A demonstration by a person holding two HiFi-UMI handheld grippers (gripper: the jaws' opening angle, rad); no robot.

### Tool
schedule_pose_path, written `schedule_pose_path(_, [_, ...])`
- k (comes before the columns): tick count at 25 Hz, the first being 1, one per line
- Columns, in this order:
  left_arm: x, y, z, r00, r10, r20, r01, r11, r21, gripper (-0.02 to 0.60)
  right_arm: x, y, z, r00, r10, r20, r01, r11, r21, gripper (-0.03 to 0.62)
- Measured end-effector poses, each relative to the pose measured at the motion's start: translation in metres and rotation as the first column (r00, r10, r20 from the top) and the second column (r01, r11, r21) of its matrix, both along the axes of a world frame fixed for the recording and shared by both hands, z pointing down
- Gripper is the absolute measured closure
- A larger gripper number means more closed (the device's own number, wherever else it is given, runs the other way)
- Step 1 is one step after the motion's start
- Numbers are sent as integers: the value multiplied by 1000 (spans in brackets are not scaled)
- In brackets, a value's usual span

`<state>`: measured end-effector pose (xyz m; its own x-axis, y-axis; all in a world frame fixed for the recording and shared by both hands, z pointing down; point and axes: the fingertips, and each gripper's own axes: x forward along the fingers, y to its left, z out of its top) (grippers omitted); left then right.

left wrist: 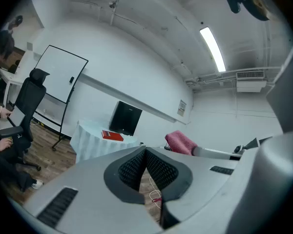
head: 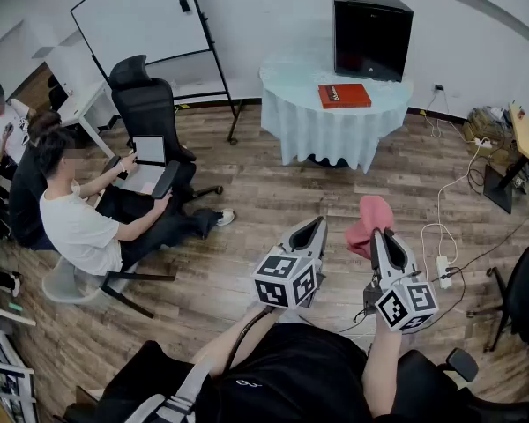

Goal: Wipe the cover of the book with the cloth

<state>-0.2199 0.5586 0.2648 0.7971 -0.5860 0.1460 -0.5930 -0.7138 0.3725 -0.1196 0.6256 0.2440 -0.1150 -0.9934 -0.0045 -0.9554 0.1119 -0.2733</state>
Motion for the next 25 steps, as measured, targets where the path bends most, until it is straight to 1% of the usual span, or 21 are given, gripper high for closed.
schedule_pose_path(5, [-1, -3, 1, 1000, 2, 16, -2, 1000, -4, 568, -2, -3, -1, 1000, -6, 3, 5, 1000, 13, 556])
schedule_pose_path(9, [1, 3, 13, 999, 10, 45, -9, 1000, -28, 568, 0, -1, 1, 999, -18, 37, 17, 1000, 27, 554])
schedule_pose_path(14, [-15, -5, 17, 996, -10, 92, 12, 1000, -23, 568, -13, -15, 12, 995, -48, 91, 46, 999, 22, 554])
schedule_pose_path(17, [-20, -10, 36, 992, -7, 128, 16, 998, -67, 568, -18, -23, 24, 992, -52, 111, 54, 999, -8, 554])
schedule_pose_path(20, [-16, -22, 52, 992, 7, 125, 10, 991, -131, 568, -18, -33, 30, 994, -44, 95, 46, 999, -25, 554])
schedule_pose_path(22, [-6, -30, 58, 994, 26, 111, -8, 986, -164, 568, -12, -36, 37, 993, -24, 112, 28, 999, -32, 554])
schedule_pose_path(25, [20, -42, 67, 991, 90, 100, -71, 981, -181, 569, 8, -46, 52, 990, 32, 141, -24, 998, -57, 556])
